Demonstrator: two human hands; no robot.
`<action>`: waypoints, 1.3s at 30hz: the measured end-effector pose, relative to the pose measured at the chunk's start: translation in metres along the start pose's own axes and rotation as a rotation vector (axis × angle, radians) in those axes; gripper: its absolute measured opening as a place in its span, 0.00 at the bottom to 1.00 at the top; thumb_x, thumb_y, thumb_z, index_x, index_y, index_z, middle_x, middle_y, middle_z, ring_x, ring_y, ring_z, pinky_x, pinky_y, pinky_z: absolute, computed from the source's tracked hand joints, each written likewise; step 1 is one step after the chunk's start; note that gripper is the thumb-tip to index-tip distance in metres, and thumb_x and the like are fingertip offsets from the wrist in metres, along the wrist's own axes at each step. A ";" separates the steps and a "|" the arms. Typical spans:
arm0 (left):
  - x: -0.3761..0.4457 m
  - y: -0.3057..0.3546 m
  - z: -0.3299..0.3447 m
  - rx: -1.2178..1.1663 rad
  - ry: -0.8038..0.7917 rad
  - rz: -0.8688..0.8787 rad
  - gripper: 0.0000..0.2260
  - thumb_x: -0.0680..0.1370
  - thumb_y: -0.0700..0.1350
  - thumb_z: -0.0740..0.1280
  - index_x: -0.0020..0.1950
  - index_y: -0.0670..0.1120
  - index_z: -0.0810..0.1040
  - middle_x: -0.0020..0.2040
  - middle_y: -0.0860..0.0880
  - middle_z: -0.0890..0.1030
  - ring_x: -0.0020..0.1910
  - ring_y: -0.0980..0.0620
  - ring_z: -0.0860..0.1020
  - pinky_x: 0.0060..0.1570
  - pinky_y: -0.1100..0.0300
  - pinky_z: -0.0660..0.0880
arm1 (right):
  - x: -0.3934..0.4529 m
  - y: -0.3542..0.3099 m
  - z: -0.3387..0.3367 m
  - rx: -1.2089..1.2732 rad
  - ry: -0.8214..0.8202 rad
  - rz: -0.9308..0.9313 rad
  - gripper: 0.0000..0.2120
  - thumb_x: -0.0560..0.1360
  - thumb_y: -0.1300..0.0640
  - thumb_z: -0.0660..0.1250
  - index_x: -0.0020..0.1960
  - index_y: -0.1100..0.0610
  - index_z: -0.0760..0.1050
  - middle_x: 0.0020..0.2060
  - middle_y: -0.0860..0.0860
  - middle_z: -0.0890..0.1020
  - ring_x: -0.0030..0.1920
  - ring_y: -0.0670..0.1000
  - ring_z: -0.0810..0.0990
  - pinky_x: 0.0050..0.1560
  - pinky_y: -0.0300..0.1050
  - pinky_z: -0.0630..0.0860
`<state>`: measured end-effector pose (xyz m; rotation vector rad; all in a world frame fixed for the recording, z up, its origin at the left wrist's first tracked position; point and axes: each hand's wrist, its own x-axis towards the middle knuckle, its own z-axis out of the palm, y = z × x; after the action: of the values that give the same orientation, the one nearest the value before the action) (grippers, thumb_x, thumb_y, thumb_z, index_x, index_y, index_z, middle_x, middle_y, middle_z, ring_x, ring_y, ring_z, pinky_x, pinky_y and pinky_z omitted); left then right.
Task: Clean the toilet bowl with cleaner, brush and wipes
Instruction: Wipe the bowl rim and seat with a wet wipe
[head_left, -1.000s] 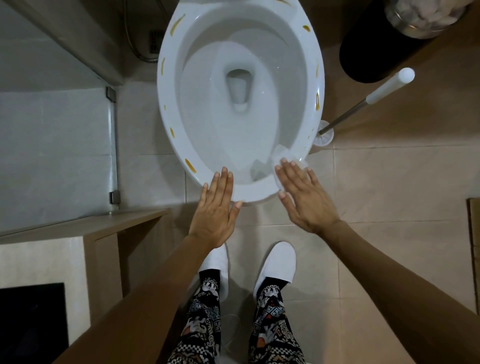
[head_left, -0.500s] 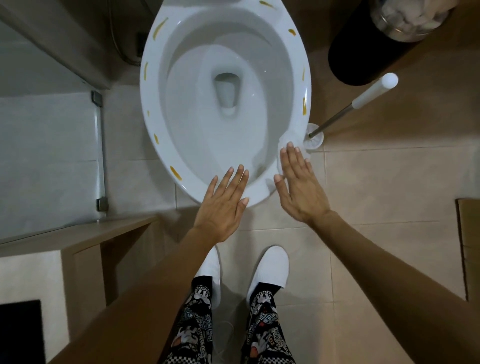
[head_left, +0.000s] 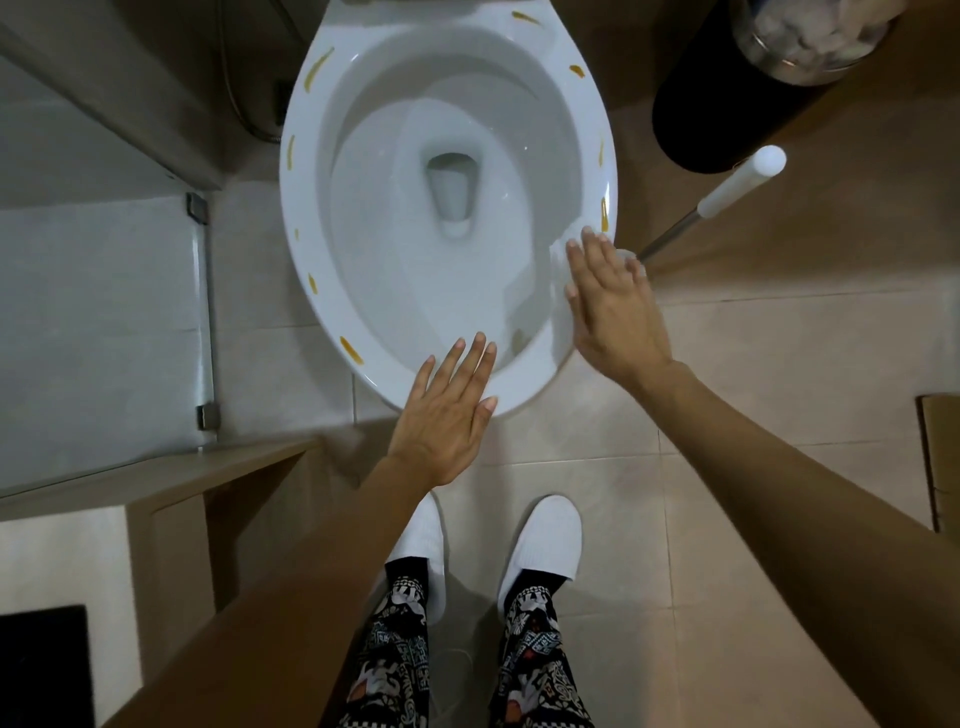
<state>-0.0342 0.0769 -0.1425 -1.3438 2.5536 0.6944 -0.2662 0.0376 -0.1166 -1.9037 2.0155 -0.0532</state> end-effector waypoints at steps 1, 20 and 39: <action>0.000 -0.001 0.001 0.004 0.006 0.001 0.26 0.80 0.55 0.37 0.77 0.49 0.41 0.78 0.52 0.44 0.77 0.54 0.43 0.74 0.52 0.42 | 0.001 0.009 -0.003 -0.045 0.007 -0.053 0.24 0.83 0.56 0.50 0.78 0.57 0.53 0.77 0.55 0.54 0.77 0.54 0.51 0.75 0.54 0.48; 0.001 0.000 0.000 -0.014 0.004 -0.005 0.26 0.81 0.55 0.39 0.78 0.48 0.45 0.78 0.52 0.47 0.77 0.53 0.45 0.73 0.52 0.43 | -0.035 0.009 0.024 -0.146 -0.186 -0.259 0.27 0.81 0.53 0.49 0.78 0.55 0.49 0.77 0.52 0.53 0.77 0.52 0.50 0.74 0.51 0.44; 0.001 0.000 0.001 -0.013 0.017 -0.004 0.26 0.81 0.55 0.39 0.78 0.48 0.45 0.78 0.52 0.47 0.77 0.53 0.45 0.73 0.53 0.43 | -0.025 0.019 0.020 -0.144 -0.091 -0.131 0.26 0.83 0.54 0.49 0.78 0.60 0.49 0.77 0.55 0.52 0.77 0.51 0.47 0.75 0.49 0.42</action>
<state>-0.0344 0.0764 -0.1433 -1.3635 2.5633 0.7032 -0.2784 0.0684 -0.1346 -2.0848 1.8793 0.1461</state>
